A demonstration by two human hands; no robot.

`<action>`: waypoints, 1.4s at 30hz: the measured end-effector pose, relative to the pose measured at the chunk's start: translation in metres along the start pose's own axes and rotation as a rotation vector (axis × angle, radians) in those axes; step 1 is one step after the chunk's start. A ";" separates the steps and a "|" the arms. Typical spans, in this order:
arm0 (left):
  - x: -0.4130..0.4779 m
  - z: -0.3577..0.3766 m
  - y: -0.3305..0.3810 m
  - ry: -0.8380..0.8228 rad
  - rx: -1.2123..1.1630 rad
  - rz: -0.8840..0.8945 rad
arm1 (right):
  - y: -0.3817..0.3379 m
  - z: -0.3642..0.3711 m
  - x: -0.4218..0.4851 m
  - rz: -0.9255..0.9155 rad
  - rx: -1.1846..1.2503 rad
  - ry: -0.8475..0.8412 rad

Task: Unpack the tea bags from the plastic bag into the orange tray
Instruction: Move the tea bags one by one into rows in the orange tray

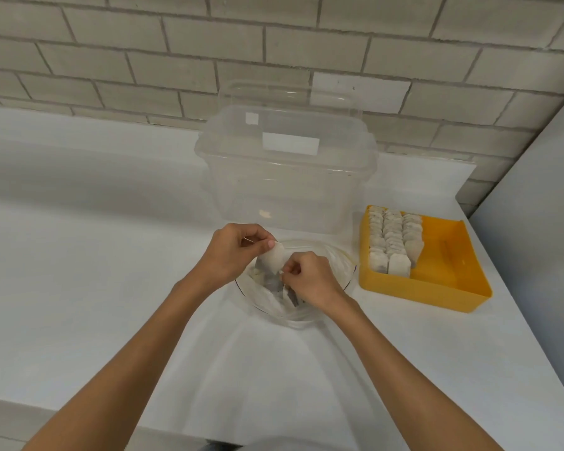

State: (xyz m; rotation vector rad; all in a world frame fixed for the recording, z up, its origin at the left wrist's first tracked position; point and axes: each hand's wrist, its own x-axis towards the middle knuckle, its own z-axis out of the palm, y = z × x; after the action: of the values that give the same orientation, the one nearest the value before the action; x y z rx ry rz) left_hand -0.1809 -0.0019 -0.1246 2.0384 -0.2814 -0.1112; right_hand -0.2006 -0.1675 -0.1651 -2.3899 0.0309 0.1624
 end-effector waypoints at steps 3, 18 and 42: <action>0.003 -0.001 0.005 -0.022 0.031 0.012 | -0.001 -0.013 0.000 -0.027 -0.001 0.018; 0.044 0.024 0.070 -0.084 0.076 0.246 | 0.000 -0.123 -0.007 -0.085 -0.155 0.155; 0.093 0.118 0.119 -0.265 0.031 0.313 | 0.140 -0.191 0.011 0.270 -0.192 0.251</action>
State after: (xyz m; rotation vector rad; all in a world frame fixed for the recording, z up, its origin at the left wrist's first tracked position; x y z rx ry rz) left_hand -0.1326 -0.1792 -0.0705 1.9841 -0.7677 -0.1827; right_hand -0.1784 -0.3994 -0.1223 -2.5761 0.4764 -0.0101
